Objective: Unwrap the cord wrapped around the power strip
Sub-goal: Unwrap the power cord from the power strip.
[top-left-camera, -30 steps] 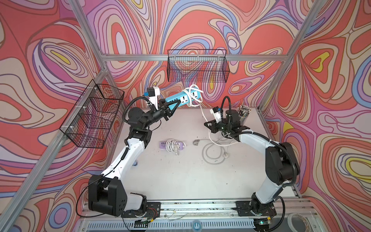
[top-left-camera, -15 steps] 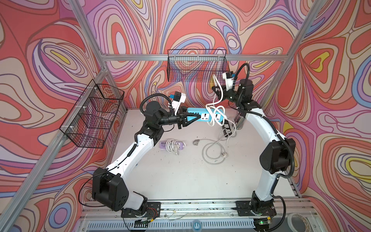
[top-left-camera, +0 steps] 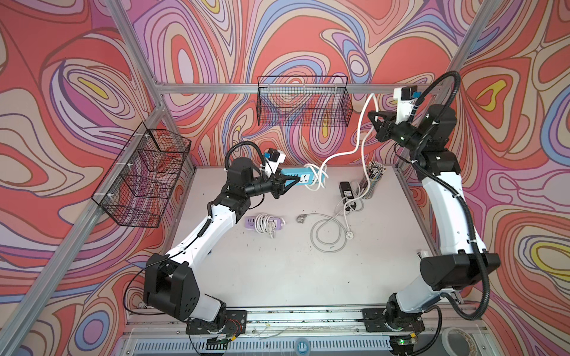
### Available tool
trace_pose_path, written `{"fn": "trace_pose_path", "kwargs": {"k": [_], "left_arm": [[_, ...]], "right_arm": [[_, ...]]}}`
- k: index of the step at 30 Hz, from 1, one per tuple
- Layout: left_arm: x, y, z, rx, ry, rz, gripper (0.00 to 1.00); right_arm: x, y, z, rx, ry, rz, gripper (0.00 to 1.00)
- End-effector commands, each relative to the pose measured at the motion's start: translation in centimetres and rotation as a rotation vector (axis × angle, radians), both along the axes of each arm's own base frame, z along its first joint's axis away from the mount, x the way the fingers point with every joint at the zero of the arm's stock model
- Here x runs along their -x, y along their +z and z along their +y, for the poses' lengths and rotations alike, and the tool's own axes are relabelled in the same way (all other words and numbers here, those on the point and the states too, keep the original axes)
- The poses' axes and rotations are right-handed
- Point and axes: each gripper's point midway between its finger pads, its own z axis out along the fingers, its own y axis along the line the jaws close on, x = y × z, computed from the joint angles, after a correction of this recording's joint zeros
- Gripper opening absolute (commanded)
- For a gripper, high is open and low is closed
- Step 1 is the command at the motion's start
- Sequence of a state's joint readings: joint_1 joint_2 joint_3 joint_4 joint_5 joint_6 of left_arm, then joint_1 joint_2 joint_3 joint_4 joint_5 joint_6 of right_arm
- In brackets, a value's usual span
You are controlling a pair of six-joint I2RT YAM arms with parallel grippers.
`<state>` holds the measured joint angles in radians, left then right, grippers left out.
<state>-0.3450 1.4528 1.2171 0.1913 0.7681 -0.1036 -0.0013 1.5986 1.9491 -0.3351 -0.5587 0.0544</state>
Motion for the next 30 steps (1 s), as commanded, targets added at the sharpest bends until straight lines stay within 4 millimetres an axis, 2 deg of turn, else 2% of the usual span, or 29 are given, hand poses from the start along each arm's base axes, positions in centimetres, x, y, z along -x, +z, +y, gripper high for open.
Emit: {"fn": "trace_pose_path", "kwargs": {"k": [1,7,11,14,23,30], "left_arm": [[-1.6,4.0,3.4,0.033,0.198,-0.188,0.00],[-2.7,6.2,8.5,0.077,0.432,-0.302,0.00],[-3.0,7.6,11.3,0.111,0.542,-0.355,0.00],[-2.9,8.4,12.5,0.130,0.592,-0.387,0.00],[-1.6,10.3,14.8,0.178,0.663,-0.454,0.00],[-0.6,11.3,15.4,0.213,0.669,-0.473,0.00]], "right_arm": [[1.0,-2.9,-1.9,0.055,-0.120,0.092,0.00],[1.8,-10.5,-6.2,0.126,-0.352,0.296,0.00],[2.5,-15.0,-10.0,0.113,-0.544,0.399,0.00],[2.8,-18.6,-11.0,0.065,-0.592,0.482,0.00],[3.0,-30.5,-8.8,-0.041,-0.498,0.714,0.00],[3.0,-37.6,-7.5,-0.080,-0.453,0.825,0.00]]}}
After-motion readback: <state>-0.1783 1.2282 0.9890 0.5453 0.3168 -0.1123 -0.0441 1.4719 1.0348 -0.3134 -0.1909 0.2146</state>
